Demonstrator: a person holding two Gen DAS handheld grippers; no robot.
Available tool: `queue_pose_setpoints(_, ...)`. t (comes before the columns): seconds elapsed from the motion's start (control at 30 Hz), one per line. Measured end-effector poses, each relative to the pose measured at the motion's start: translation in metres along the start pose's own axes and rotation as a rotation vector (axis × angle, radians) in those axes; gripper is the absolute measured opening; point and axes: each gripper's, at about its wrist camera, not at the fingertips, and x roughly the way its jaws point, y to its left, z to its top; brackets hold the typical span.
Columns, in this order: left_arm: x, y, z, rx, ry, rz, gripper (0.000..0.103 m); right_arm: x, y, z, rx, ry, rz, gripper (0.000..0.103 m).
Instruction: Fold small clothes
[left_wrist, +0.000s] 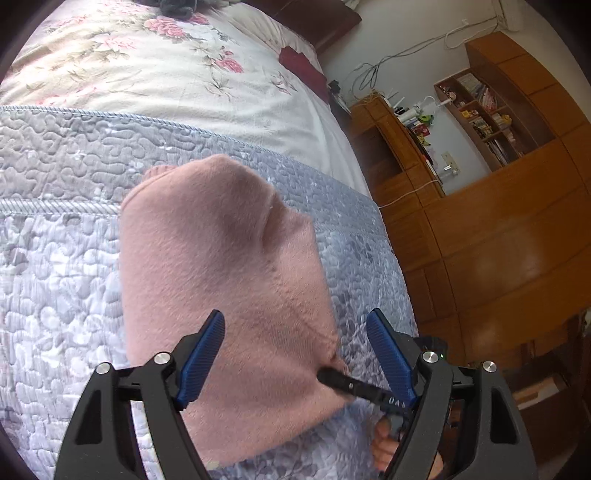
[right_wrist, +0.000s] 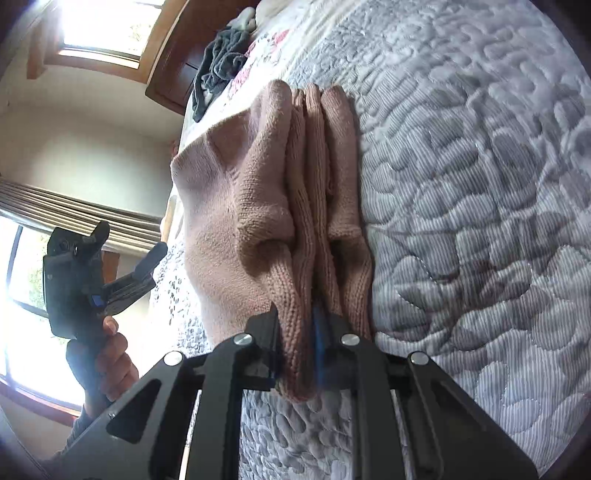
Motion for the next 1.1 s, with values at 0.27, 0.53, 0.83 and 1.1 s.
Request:
queue_pose_setpoints(0.27, 0.019, 0.041, -0.038, -0.033, 0.114, -0.111, 0.079, -0.010, 0.032, 0.069, -0.073, -0.075, -0.005, 0.042)
queue_pose_setpoints(0.53, 0.036, 0.061, -0.041, -0.121, 0.154, -0.144, 0.077, 0.042, 0.037, 0.076, -0.317, 0.025, -0.175, 0.008)
queue_pose_setpoints(0.83, -0.003, 0.063, 0.064, -0.098, -0.024, -0.311, 0.077, 0.020, 0.058, 0.080, -0.327, -0.017, -0.024, 0.013)
queue_pose_setpoints(1.1, 0.072, 0.126, 0.087, -0.216, 0.000, -0.287, 0.040, 0.045, -0.004, 0.076, -0.242, 0.061, -0.018, 0.000)
